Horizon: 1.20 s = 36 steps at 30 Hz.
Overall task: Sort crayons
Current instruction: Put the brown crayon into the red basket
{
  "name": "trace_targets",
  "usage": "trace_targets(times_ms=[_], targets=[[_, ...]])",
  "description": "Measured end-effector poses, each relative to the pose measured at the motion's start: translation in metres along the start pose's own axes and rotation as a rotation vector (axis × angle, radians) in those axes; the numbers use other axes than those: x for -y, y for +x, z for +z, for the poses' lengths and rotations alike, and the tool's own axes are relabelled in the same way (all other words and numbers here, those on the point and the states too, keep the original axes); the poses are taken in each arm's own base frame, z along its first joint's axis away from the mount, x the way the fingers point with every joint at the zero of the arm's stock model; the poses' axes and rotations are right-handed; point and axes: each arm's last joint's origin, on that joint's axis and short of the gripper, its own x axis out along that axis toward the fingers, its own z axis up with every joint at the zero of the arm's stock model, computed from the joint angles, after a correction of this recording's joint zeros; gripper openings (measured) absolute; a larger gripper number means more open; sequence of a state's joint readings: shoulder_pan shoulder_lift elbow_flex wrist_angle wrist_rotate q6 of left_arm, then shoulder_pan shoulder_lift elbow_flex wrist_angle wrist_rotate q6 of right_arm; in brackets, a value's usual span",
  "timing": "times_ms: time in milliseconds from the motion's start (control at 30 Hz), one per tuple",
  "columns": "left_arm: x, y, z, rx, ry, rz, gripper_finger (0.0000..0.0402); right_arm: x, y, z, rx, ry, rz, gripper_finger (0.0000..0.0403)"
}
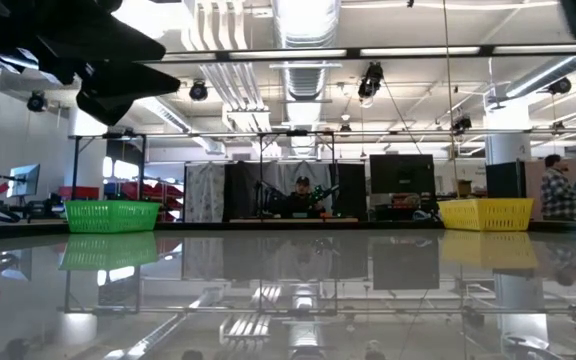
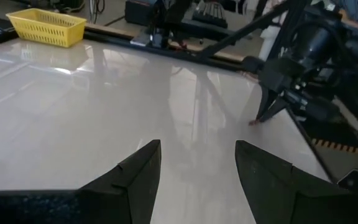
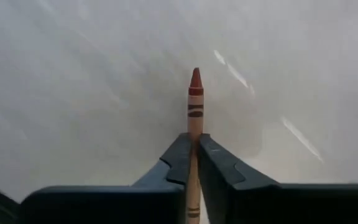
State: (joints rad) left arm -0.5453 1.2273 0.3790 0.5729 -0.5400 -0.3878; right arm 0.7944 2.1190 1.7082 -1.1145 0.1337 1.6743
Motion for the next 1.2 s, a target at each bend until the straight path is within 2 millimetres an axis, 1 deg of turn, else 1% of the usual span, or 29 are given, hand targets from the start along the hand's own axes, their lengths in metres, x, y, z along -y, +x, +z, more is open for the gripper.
trace_targets(times_ms=[67, 233, 367, 500, 600, 733, 833, 933, 1033, 1200], targets=[[0.001, 0.002, -0.001, 0.01, -0.004, -0.004, 0.019, -0.003, -0.003, 0.005, 0.07, -0.028, 0.027, 0.0013], [0.005, 0.009, -0.004, 0.051, -0.014, -0.02, 0.019, -0.01, -0.013, 0.021, 0.271, -0.081, 0.066, 0.0009], [0.009, 0.017, -0.006, 0.128, -0.032, -0.05, 0.019, -0.021, -0.036, 0.04, 0.538, -0.126, 0.14, 0.0009], [0.014, 0.025, -0.01, 0.203, -0.042, -0.102, 0.019, -0.038, -0.063, 0.055, 0.838, -0.192, 0.192, 0.0009], [0.017, 0.029, -0.013, 0.243, -0.036, -0.171, 0.019, -0.05, -0.076, 0.065, 0.971, -0.238, 0.208, 0.0009], [0.019, 0.032, -0.017, 0.274, -0.047, -0.236, 0.019, -0.06, -0.082, 0.081, 1.059, -0.29, 0.191, 0.0009], [0.02, 0.033, -0.019, 0.276, -0.045, -0.264, 0.019, -0.065, -0.085, 0.089, 1.095, -0.314, 0.204, 0.0009], [0.021, 0.033, -0.019, 0.281, -0.028, -0.287, 0.019, -0.068, -0.086, 0.096, 1.108, -0.329, 0.218, 0.0009], [0.024, 0.033, -0.019, 0.278, -0.016, -0.319, 0.019, -0.069, -0.086, 0.108, 1.112, -0.321, 0.227, 0.0009], [0.033, 0.031, -0.019, 0.274, 0.037, -0.412, 0.019, -0.071, -0.088, 0.12, 1.126, -0.305, 0.245, 0.0009]])
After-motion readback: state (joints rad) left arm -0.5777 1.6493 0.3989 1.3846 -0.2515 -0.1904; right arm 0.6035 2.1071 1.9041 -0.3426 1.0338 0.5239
